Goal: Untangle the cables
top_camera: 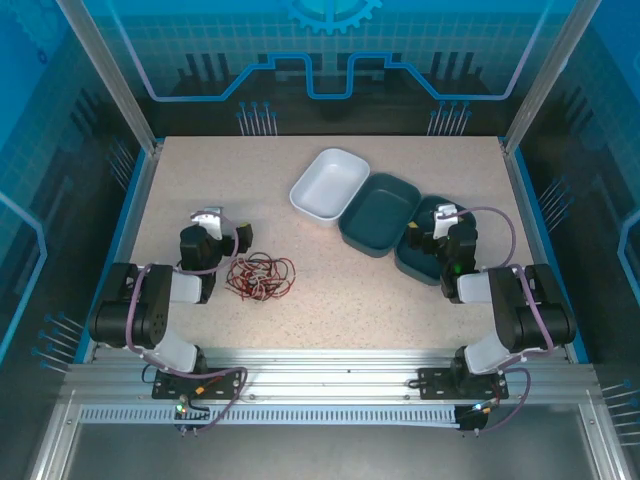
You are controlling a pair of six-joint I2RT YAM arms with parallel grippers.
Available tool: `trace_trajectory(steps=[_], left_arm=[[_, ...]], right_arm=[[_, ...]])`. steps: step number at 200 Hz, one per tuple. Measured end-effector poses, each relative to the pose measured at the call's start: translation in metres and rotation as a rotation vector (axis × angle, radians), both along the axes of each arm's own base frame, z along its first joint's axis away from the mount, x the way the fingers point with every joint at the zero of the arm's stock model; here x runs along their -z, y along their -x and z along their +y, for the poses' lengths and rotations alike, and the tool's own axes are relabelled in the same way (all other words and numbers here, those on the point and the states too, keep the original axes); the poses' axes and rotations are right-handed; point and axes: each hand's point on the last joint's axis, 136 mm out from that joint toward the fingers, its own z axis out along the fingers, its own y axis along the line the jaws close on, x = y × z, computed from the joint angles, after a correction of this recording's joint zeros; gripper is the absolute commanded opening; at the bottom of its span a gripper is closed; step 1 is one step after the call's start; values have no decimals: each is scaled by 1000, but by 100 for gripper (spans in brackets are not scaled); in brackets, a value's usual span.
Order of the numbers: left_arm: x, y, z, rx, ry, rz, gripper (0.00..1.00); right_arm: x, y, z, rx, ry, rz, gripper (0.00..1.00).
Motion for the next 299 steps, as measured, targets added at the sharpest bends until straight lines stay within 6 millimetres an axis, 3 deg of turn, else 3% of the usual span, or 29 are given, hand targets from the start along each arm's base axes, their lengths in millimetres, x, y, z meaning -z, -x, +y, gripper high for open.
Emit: trace_trajectory(steps=[299], left_arm=[[-4, 0, 0, -1, 1, 14, 99]], right_arm=[[0, 0, -3, 17, 6, 2, 100]])
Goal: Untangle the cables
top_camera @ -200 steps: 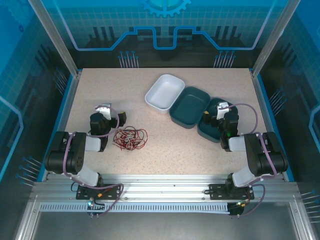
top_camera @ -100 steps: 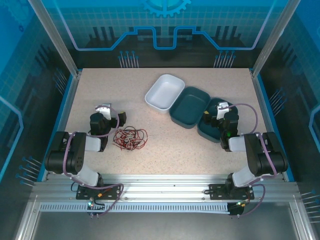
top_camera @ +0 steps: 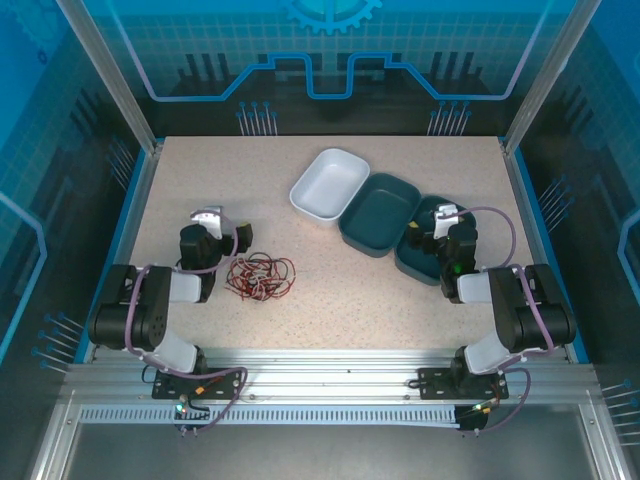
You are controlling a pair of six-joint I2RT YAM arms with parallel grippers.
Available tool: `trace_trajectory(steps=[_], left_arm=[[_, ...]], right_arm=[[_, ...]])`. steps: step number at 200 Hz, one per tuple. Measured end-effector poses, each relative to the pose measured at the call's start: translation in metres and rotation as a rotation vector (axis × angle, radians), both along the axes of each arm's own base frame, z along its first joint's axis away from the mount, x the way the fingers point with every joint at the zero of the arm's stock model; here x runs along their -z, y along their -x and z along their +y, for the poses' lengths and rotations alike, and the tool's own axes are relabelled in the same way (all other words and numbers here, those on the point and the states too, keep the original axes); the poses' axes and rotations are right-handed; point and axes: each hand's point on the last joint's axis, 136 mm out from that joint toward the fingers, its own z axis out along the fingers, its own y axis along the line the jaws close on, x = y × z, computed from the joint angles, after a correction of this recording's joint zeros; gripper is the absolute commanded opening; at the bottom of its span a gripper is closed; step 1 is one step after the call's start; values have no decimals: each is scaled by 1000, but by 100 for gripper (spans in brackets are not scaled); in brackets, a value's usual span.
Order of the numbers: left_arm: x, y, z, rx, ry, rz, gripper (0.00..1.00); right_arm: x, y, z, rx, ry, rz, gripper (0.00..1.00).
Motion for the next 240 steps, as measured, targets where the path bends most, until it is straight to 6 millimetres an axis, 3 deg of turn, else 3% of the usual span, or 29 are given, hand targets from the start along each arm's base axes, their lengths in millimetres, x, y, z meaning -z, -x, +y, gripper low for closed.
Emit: trace_trajectory(steps=[23, 92, 116, 129, 159, 206, 240], left_arm=[[-20, 2, 3, -18, -7, -28, 99], [-114, 16, 28, -202, 86, -125, 99], [-129, 23, 33, -266, 177, -101, 99], [-126, 29, 34, -299, 231, -65, 99], [-98, 49, 34, -373, 333, 76, 99], [-53, 81, 15, -423, 416, 294, 99], [-21, 92, 2, -428, 432, 419, 99]], right_arm=[[-9, 3, -2, 12, 3, -9, 100], [-79, 20, -2, 104, 23, -98, 100], [-98, 29, 4, 135, -7, -86, 100], [-105, 34, 7, 151, -30, -66, 100], [-112, 47, 21, 174, -78, 13, 100], [-113, 74, 66, 136, -91, 144, 100], [-116, 81, 94, 106, -70, 210, 100]])
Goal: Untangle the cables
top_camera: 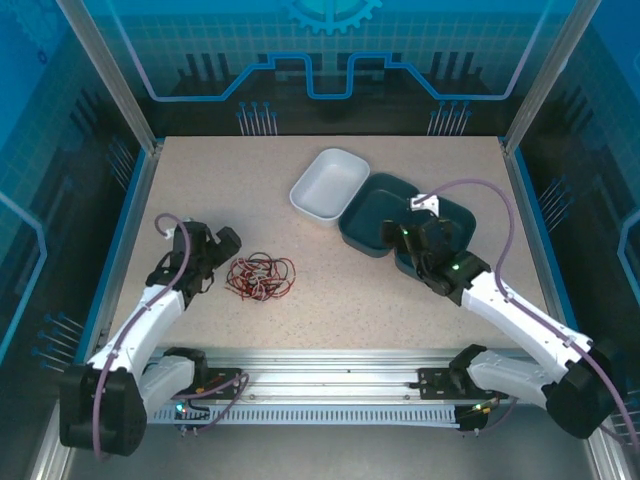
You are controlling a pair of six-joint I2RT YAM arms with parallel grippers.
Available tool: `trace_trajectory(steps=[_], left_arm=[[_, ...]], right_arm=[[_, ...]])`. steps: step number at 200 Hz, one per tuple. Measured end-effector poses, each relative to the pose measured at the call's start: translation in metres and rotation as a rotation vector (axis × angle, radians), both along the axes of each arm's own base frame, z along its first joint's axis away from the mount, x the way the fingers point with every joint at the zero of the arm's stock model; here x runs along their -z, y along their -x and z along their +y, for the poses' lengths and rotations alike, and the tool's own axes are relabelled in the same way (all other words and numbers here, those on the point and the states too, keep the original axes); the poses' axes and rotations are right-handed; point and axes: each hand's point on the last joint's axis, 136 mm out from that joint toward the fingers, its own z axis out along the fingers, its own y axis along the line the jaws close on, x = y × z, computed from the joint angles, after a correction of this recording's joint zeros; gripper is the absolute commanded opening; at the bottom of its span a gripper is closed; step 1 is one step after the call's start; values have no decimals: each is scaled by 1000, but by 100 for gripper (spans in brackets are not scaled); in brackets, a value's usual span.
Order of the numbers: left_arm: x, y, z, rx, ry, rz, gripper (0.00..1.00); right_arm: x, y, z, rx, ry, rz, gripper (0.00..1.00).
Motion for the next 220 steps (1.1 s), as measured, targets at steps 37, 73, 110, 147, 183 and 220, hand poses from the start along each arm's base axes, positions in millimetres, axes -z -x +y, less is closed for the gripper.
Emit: trace_trajectory(steps=[37, 73, 110, 147, 183, 220], left_arm=[[34, 3, -25, 79, 45, 118, 91], [58, 11, -71, 203, 101, 206, 72], [64, 4, -115, 304, 182, 186, 64], [53, -15, -176, 469, 250, 139, 62], [19, -34, -217, 585, 290, 29, 61], [-3, -31, -196, 536, 193, -5, 63]], right_arm=[[-8, -3, 37, -64, 29, 48, 100], [-10, -5, 67, -120, 20, 91, 98], [10, 4, 85, -173, -27, 186, 88], [20, 13, 102, -228, -108, 254, 80], [47, 24, 118, -275, -163, 360, 64], [81, 45, 140, -331, -219, 484, 53]])
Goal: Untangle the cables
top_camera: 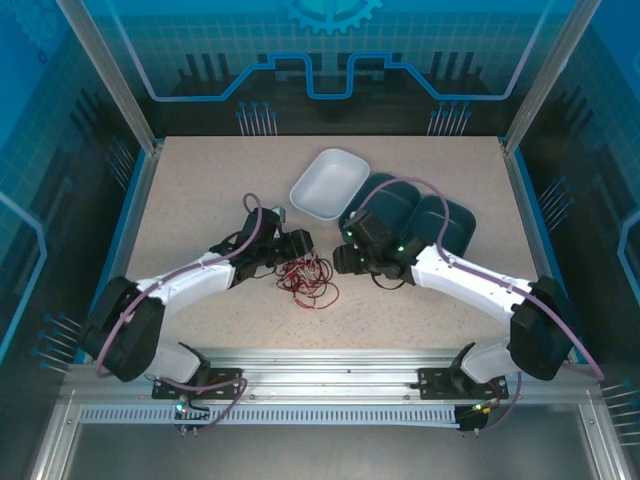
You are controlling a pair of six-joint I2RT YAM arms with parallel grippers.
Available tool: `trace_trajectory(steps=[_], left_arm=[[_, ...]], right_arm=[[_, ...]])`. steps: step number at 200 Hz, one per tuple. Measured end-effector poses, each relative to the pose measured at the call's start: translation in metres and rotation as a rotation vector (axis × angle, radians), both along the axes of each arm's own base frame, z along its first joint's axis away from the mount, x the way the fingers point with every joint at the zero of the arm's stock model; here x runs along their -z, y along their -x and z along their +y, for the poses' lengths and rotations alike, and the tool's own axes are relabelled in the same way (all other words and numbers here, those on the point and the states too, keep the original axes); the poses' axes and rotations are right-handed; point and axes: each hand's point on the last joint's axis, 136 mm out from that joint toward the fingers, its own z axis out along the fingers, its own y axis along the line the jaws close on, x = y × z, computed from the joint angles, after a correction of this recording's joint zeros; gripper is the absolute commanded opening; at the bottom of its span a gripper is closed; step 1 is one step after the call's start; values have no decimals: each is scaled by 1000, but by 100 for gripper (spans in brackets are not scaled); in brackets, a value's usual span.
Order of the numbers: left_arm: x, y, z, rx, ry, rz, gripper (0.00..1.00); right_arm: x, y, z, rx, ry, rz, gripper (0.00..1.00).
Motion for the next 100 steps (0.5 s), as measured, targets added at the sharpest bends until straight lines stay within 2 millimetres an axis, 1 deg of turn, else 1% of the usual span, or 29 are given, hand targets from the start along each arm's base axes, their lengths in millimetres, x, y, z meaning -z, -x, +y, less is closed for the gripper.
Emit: trace_trajectory(steps=[20, 37, 48, 67, 84, 100], left_arm=[[-12, 6, 14, -25, -52, -24, 64], [-16, 12, 21, -30, -78, -24, 63], [-14, 15, 23, -24, -90, -15, 62], [-6, 21, 24, -9, -104, 6, 60], [3, 27, 25, 16, -115, 28, 59], [8, 30, 24, 32, -121, 39, 59]], right_arm=[[13, 11, 12, -25, -24, 55, 47], [23, 18, 21, -39, -42, 98, 46], [30, 23, 26, -40, -49, 126, 45], [41, 28, 33, -38, -56, 169, 41], [50, 31, 38, -33, -60, 199, 38], [56, 32, 42, -25, -68, 222, 35]])
